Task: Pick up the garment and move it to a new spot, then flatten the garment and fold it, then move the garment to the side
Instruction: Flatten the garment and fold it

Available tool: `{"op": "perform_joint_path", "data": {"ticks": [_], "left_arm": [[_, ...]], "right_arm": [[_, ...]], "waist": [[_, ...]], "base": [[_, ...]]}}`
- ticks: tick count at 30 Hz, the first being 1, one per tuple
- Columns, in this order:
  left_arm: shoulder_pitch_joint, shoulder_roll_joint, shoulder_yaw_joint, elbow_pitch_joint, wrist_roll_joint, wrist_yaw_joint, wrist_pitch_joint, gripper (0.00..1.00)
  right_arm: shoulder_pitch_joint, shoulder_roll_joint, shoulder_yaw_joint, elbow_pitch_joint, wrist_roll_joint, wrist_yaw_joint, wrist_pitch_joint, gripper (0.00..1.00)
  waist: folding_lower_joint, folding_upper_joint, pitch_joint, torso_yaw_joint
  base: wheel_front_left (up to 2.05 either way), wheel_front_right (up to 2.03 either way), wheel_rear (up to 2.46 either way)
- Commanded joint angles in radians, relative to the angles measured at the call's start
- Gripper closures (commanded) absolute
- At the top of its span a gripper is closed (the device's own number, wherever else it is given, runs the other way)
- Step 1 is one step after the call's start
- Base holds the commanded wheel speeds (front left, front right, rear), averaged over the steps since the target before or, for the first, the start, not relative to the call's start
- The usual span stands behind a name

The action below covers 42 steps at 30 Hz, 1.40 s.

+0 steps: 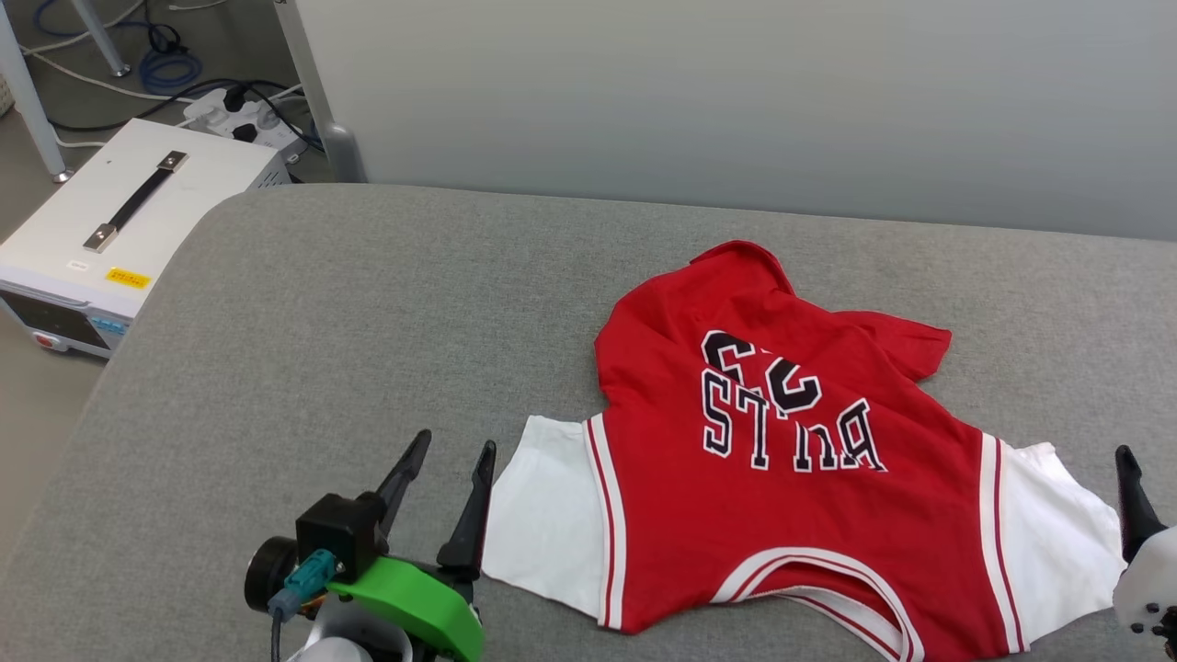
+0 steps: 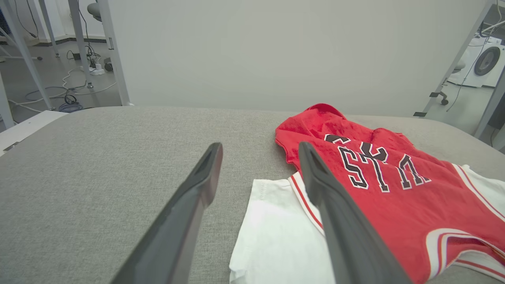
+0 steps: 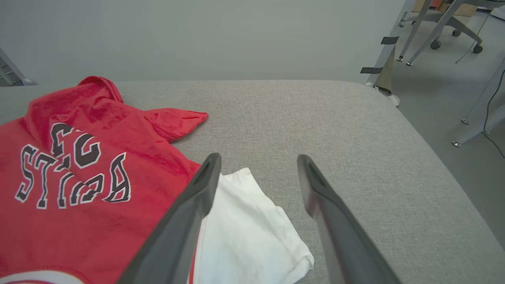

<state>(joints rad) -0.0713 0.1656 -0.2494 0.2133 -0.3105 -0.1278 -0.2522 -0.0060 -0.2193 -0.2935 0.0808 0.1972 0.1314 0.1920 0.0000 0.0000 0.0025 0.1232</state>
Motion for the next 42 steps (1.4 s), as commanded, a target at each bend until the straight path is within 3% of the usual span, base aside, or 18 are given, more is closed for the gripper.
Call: {"op": "perform_joint_path", "data": {"ticks": [1, 6, 11, 19, 29, 36, 37, 38, 39, 42], "left_arm": [[0.017, 0.013, -0.016, 0.004, -0.017, -0.003, 0.009, 0.0], [0.014, 0.043, -0.05, -0.001, -0.053, -0.003, 0.061, 0.0], [-0.001, 0.073, -0.077, -0.025, -0.079, -0.002, 0.214, 0.0], [-0.008, 0.105, -0.092, -0.014, -0.062, 0.119, 0.531, 0.0], [-0.036, 0.108, -0.079, 0.057, -0.034, 0.201, 0.577, 0.0], [-0.043, 0.096, -0.09, 0.127, -0.045, 0.203, 0.597, 0.0], [-0.041, 0.095, -0.096, 0.139, -0.05, 0.198, 0.612, 0.45], [-0.04, 0.095, -0.1, 0.147, -0.053, 0.194, 0.621, 0.69], [-0.039, 0.095, -0.103, 0.154, -0.057, 0.189, 0.626, 1.0], [-0.038, 0.089, -0.101, 0.166, -0.071, 0.182, 0.621, 1.0]], "right_arm": [[0.025, 0.017, 0.003, -0.021, 0.004, -0.001, -0.029, 0.0], [0.06, 0.067, 0.021, -0.086, 0.007, -0.001, -0.087, 0.0], [0.064, 0.083, 0.035, -0.123, 0.002, -0.001, -0.084, 0.0], [0.054, 0.095, 0.058, -0.155, 0.001, -0.001, -0.065, 0.0], [0.032, 0.1, 0.075, -0.146, 0.002, -0.001, -0.061, 0.0], [0.026, 0.098, 0.071, -0.128, 0.004, -0.001, -0.064, 0.0], [0.026, 0.097, 0.071, -0.126, 0.005, -0.001, -0.065, 0.0], [0.026, 0.096, 0.071, -0.124, 0.005, -0.001, -0.065, 0.0], [0.027, 0.095, 0.071, -0.121, 0.005, -0.001, -0.065, 0.0], [0.03, 0.092, 0.067, -0.114, 0.005, -0.001, -0.062, 0.0]], "waist": [[0.0, 0.0, 0.0, -0.001], [0.0, 0.0, 0.015, -0.01], [0.0, 0.0, 0.039, -0.024], [0.0, 0.0, 0.085, -0.06], [0.0, 0.0, 0.128, -0.108], [0.0, 0.0, 0.138, -0.125], [0.0, 0.0, 0.138, -0.126], [0.0, 0.0, 0.137, -0.126], [0.0, 0.0, 0.136, -0.126], [0.0, 0.0, 0.128, -0.121]], "base": [[0.0, 0.0, 0.0], [0.0, 0.0, 0.0], [0.0, 0.0, 0.0], [0.0, 0.0, 0.0], [0.0, 0.0, 0.0], [0.0, 0.0, 0.0], [0.0, 0.0, 0.0], [0.0, 0.0, 0.0], [0.0, 0.0, 0.0], [0.0, 0.0, 0.0]]}}
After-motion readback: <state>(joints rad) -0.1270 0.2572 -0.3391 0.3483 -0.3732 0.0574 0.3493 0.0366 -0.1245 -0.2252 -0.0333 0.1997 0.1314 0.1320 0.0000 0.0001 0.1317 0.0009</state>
